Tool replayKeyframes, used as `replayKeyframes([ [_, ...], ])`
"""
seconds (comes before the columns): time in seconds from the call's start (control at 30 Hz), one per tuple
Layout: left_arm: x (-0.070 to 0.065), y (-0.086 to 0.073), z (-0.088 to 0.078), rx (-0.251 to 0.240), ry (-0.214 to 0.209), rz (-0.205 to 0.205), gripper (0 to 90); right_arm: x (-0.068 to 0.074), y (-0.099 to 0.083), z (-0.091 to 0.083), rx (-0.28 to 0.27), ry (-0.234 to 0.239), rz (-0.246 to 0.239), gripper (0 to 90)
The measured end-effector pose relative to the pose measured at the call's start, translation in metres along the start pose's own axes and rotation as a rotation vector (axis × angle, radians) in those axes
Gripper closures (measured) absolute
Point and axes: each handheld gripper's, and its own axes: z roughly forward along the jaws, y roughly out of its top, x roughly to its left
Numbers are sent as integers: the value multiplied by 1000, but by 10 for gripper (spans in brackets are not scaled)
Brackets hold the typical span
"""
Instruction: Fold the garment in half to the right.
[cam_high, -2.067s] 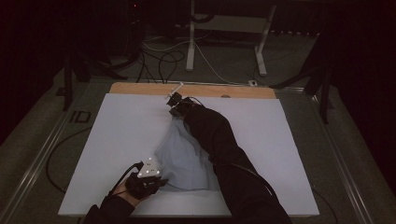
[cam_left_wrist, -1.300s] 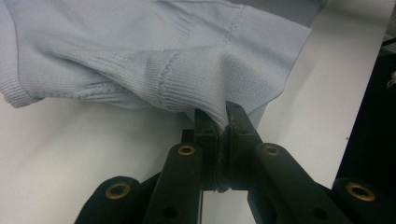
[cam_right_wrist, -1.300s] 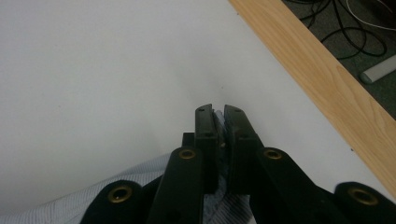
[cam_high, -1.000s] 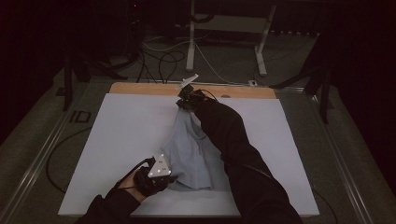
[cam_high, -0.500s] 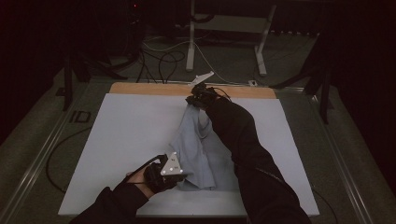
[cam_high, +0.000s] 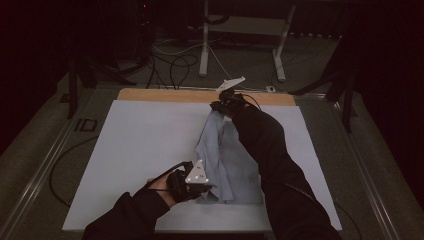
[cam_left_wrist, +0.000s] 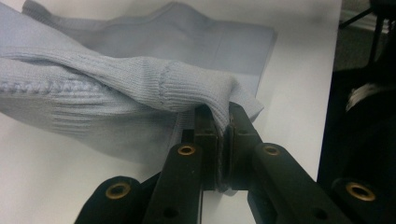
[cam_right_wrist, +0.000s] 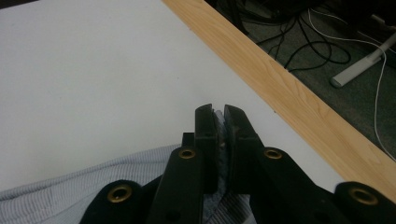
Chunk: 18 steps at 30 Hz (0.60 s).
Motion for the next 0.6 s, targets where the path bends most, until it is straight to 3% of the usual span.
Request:
replayKeyframes([
  [0.6,-7,31,40,7,-73,67,871,-20,-30,-8,-6,-10,57,856],
])
